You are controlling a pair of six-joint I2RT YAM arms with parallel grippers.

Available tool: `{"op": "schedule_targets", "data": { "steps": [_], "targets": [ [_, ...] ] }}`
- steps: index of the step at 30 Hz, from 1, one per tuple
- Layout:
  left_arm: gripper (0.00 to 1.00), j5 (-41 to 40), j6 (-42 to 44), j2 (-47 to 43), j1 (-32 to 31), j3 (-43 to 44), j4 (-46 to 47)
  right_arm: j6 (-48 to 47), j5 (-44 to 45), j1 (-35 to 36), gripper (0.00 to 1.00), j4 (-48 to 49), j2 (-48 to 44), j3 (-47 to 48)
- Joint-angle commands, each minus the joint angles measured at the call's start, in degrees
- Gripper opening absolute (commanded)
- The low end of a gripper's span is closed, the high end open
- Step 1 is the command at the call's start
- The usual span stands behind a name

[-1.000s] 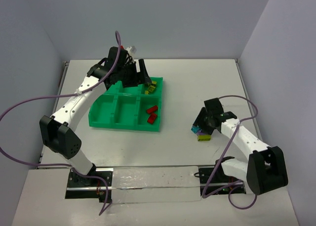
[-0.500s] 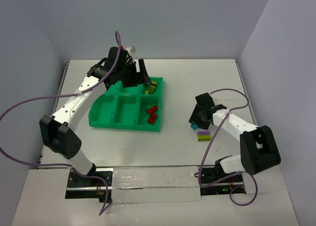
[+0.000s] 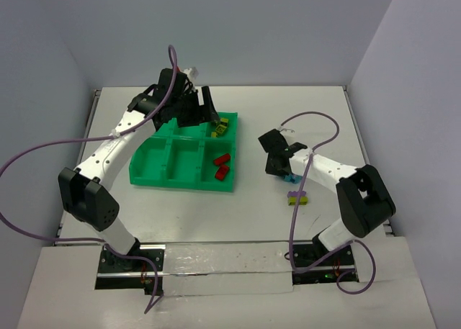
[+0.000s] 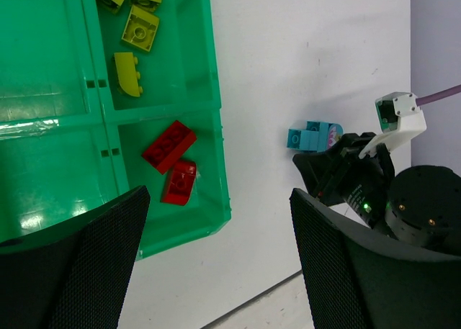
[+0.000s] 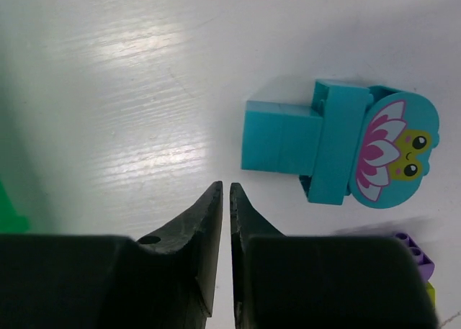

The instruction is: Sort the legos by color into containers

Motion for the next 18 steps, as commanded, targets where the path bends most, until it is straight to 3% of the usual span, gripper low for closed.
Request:
{"op": "schedule_targets", "data": {
  "steps": [1, 4, 10, 12, 18],
  "targets": [
    [0.86, -2.15, 1.43, 1.00, -0.25, 4.07, -0.98, -6.13, -5.81, 0.75, 0.28, 2.04, -2.83, 1.97],
    [0.86, -2.42, 1.96, 1.44, -0.25, 4.69, -1.59, -6.26, -3.81, 0.58, 0.56, -2.29, -5.12, 3.62],
    [0.86, -1.19, 1.88, 2.59, -0.25, 5.60, -1.44, -6.01, -2.55, -9.07, 0.62, -5.55, -9.52, 3.62],
    [0.86, -1.19, 1.70, 2.32, -0.25, 5.11, -0.97, -5.99, -1.14, -11.23, 0.70, -6.11, -9.85, 3.46],
    [0.86, -1.15, 1.70, 1.77, -0.25, 3.85, -0.68, -6.34, -7.52, -19.46, 0.73, -2.67, -7.08, 2.71]
  ]
}}
